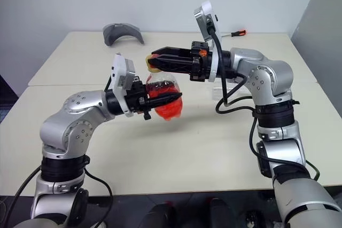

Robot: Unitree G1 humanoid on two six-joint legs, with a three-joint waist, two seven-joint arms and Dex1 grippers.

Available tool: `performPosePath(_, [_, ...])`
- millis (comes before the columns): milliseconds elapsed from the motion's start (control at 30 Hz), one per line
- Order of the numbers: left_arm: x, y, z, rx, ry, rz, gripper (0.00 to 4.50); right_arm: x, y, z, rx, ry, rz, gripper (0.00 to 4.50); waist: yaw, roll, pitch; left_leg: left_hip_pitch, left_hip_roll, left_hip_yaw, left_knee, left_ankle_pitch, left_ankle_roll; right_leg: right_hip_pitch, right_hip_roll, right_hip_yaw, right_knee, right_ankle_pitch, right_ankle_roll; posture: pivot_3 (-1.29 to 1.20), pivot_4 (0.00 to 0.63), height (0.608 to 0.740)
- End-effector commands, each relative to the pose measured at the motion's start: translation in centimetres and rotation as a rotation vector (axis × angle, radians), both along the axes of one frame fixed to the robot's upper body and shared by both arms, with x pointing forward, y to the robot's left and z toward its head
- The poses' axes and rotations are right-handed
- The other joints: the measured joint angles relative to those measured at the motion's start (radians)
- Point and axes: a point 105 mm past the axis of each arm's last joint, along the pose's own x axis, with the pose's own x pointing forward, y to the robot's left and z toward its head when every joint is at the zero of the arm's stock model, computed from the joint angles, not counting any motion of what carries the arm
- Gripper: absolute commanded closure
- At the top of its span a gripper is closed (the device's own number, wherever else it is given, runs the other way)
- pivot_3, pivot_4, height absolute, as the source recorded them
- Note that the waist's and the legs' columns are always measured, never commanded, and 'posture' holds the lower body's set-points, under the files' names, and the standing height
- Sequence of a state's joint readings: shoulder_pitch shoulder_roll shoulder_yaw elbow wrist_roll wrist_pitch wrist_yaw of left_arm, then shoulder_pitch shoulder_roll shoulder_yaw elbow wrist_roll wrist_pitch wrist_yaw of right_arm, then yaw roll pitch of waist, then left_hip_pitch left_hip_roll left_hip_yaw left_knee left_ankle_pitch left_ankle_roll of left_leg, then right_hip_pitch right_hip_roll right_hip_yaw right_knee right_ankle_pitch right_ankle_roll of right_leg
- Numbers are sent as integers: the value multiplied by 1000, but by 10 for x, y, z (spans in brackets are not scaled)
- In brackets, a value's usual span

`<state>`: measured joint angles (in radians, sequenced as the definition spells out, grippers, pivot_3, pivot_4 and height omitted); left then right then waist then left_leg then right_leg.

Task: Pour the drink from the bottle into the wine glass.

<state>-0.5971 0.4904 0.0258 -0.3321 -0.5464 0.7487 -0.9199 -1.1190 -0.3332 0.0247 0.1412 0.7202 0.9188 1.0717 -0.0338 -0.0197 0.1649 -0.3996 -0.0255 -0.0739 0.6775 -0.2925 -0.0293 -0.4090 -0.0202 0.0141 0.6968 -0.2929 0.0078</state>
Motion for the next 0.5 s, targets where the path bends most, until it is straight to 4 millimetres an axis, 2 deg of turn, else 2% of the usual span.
performPosePath(33, [-15,-23,7,8,-33,-106,3098,-16,8,16,2,-36,101,1984,4,0,0,0,0,0,0,0,0,0,0,0,0,0,0,0,150,740])
performPosePath(200, [6,-13,7,-13,-7,-13,3133,-9,-7,17,-3,-72,-20,201,4,0,0,0,-1,0,1,0,0,0,-1,0,0,0,0,0,150,740])
performPosePath(367, [32,-1,-2,-18,-4,100,3133,0,-30,10,-5,-78,-184,155,4,0,0,0,-1,0,1,0,0,0,-1,0,0,0,0,0,150,740])
performPosePath(500, [47,0,1,-21,-48,135,3134,14,-39,9,0,-158,-400,155,4,0,0,0,0,0,0,0,-1,-1,-1,0,0,0,0,0,150,740])
